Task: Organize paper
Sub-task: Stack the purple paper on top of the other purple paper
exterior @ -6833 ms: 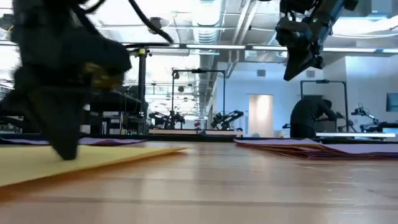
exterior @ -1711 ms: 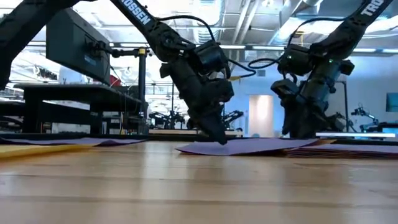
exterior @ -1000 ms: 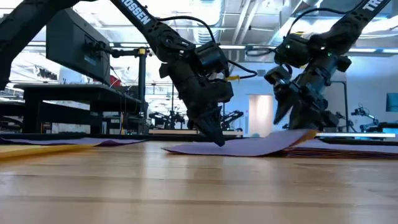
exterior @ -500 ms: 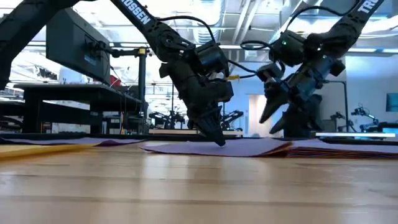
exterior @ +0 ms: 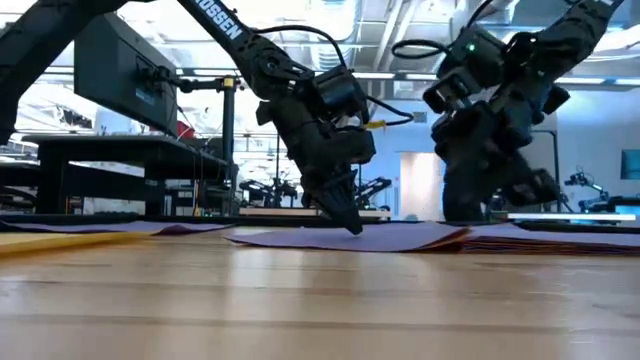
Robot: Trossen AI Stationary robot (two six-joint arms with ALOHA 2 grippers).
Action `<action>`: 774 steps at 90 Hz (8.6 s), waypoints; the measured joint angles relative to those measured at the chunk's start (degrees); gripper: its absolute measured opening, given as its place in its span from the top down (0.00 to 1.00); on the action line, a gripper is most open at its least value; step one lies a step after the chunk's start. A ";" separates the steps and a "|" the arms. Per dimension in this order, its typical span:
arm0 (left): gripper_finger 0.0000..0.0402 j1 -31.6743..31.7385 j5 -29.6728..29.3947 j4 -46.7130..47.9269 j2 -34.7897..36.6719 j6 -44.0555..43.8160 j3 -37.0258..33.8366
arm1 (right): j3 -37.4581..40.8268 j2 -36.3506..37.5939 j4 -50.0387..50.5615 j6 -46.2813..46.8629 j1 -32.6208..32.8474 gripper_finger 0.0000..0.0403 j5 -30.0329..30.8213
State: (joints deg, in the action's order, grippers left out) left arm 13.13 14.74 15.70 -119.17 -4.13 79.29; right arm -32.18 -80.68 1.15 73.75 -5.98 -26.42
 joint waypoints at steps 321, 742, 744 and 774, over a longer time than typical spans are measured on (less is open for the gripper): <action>1.00 -2.11 -4.46 0.87 14.90 3.56 -3.58 | -1.32 -5.54 -10.52 -2.49 1.11 1.00 29.28; 1.00 10.26 -7.97 36.36 79.70 -1.91 -2.62 | -91.30 -66.80 7.32 -10.92 -6.44 0.67 22.83; 1.00 10.27 -7.96 36.37 79.69 -1.91 -2.62 | -91.30 -66.80 7.39 -11.22 -6.65 0.67 22.47; 1.00 10.27 -7.97 36.37 79.71 -1.91 -2.62 | -93.12 -66.43 17.10 -13.91 -8.19 0.67 19.39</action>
State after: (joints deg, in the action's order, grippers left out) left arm 23.39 6.77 52.07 -39.46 -6.04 76.66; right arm -125.31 -147.11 18.25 59.84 -14.17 -7.03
